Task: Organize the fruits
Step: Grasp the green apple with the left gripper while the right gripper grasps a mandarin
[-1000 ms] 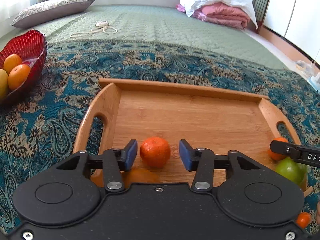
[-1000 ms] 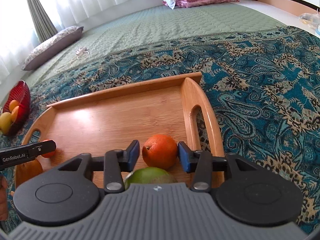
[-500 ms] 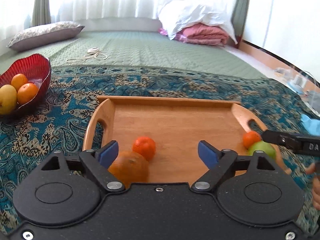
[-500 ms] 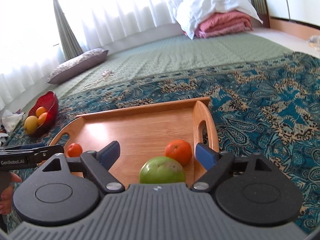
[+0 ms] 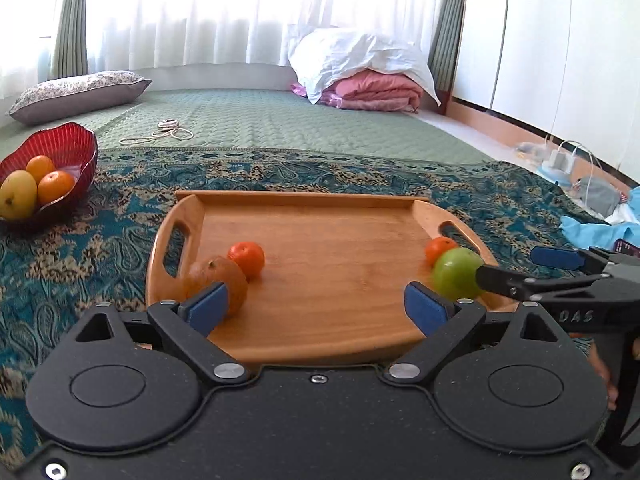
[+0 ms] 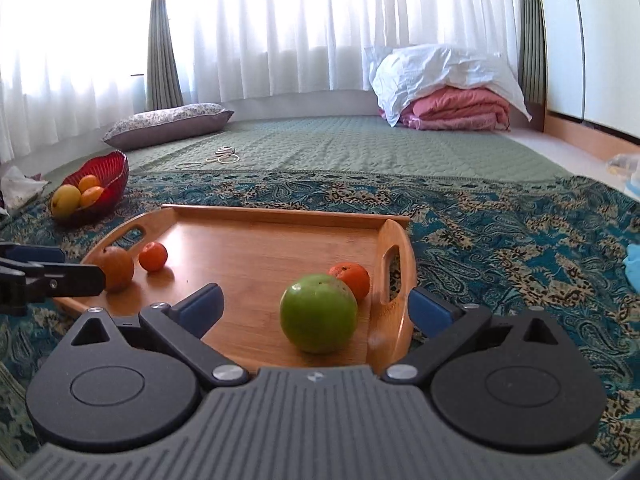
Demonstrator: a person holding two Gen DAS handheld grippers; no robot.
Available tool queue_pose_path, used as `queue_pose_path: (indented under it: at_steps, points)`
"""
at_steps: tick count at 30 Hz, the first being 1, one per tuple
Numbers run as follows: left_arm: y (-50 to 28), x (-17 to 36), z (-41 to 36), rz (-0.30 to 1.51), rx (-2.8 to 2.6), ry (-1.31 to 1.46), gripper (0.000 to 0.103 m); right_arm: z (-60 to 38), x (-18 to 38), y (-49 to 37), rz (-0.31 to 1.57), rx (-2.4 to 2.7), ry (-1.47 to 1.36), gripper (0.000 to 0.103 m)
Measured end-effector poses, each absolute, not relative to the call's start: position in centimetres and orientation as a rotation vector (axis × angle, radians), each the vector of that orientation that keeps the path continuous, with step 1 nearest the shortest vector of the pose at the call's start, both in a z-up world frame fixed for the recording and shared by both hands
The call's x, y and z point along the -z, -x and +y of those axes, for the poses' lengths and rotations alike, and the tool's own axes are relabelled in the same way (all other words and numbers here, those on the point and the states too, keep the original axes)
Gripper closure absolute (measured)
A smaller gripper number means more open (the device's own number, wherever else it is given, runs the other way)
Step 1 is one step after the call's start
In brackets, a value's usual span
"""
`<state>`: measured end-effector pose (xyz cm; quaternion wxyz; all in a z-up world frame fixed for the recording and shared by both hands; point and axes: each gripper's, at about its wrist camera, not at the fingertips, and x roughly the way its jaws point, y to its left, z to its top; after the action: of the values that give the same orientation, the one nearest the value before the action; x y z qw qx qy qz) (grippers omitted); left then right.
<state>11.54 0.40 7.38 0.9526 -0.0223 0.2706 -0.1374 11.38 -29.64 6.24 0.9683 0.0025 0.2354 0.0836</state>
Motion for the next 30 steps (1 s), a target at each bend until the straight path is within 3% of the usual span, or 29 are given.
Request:
queue_pose_path:
  at_steps: [11, 30]
  points:
    - [-8.0, -5.4, -1.0, 0.533, 0.290, 0.014, 0.002, -29.0, -4.2, -8.3, 0.451, -0.131, 0.068, 0.000]
    - [-4.6, -2.5, -3.3, 0.549, 0.326, -0.050, 0.000, -29.2, -1.7, -5.2, 0.478, -0.080, 0.153, 0.000]
